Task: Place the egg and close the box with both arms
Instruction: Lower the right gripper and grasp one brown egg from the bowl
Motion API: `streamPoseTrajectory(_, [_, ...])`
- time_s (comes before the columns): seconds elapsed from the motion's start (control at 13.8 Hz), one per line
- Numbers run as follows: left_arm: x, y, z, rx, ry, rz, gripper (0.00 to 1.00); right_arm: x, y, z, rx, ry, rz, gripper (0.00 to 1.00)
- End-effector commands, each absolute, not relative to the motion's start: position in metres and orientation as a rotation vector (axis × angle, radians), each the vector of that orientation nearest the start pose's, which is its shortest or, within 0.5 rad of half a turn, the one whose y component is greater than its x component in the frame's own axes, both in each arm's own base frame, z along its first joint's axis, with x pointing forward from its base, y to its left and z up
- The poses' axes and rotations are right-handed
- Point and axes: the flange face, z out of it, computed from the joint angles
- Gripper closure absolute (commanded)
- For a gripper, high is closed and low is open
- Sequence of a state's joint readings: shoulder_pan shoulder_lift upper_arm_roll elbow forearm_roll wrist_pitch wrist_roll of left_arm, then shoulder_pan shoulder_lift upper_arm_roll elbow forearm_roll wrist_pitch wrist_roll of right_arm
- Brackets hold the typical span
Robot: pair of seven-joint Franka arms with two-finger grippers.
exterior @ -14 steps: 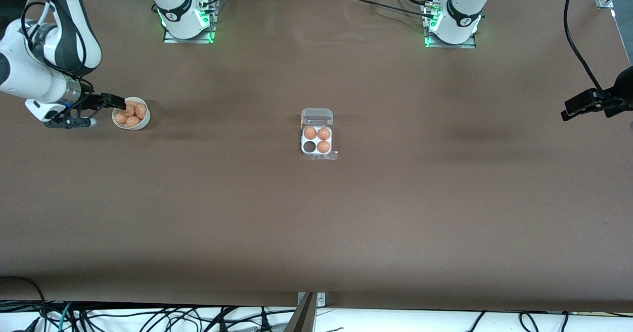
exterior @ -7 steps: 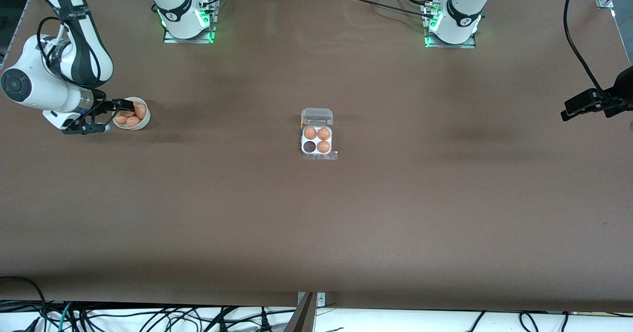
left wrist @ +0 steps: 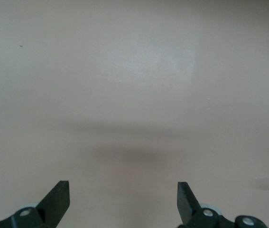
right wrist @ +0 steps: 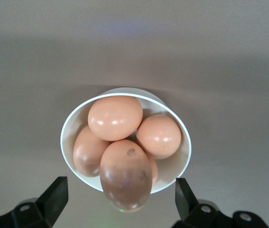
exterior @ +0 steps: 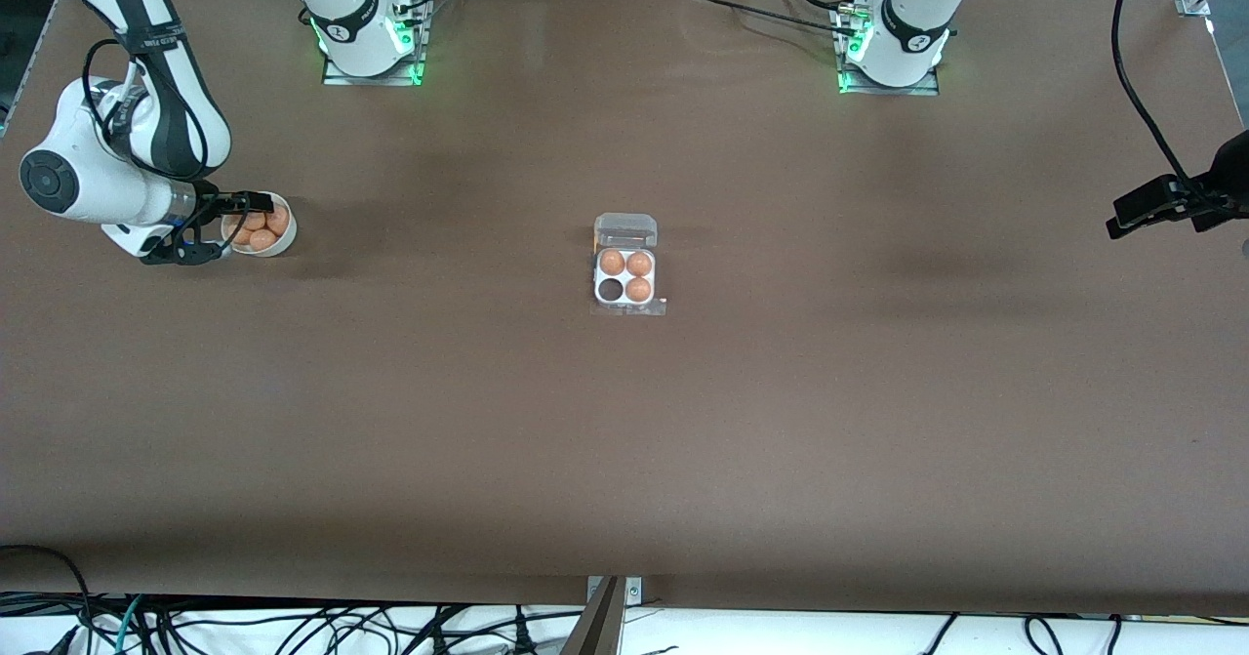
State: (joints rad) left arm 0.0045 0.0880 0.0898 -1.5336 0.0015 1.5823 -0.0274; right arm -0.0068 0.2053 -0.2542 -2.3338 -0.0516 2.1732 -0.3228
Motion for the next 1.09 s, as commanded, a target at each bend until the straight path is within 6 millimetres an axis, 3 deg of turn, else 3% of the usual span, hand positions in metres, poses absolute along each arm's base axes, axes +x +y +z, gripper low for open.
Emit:
streamPoseTrajectory(0.0, [0.581, 0.053, 0.599, -3.104, -0.159, 0.066, 0.0, 0.4572, -0.1276, 0.2259, -3.047, -0.172, 0.585, 0.05])
streamPoseTrajectory(0.36, [0.5806, 0.0574, 0.599, -3.104, -0.166, 0.066, 0.0, 0.4606, -0.1292, 0.2266, -3.038, -0.225, 0.585, 0.21])
streamPoseTrajectory(0.65, [0.5819, 0.0565, 0.5964, -3.103, -0.166, 0.073, 0.0, 0.4611, -0.1304, 0.2258, -3.026, -0.246, 0.609, 0.44])
streamPoseTrajectory(1.02, [0.5819, 0.0565, 0.5964, -3.103, -0.168, 0.073, 0.0, 0.4649, -0.1313, 0.2262, -3.029, -0.251, 0.606, 0.55])
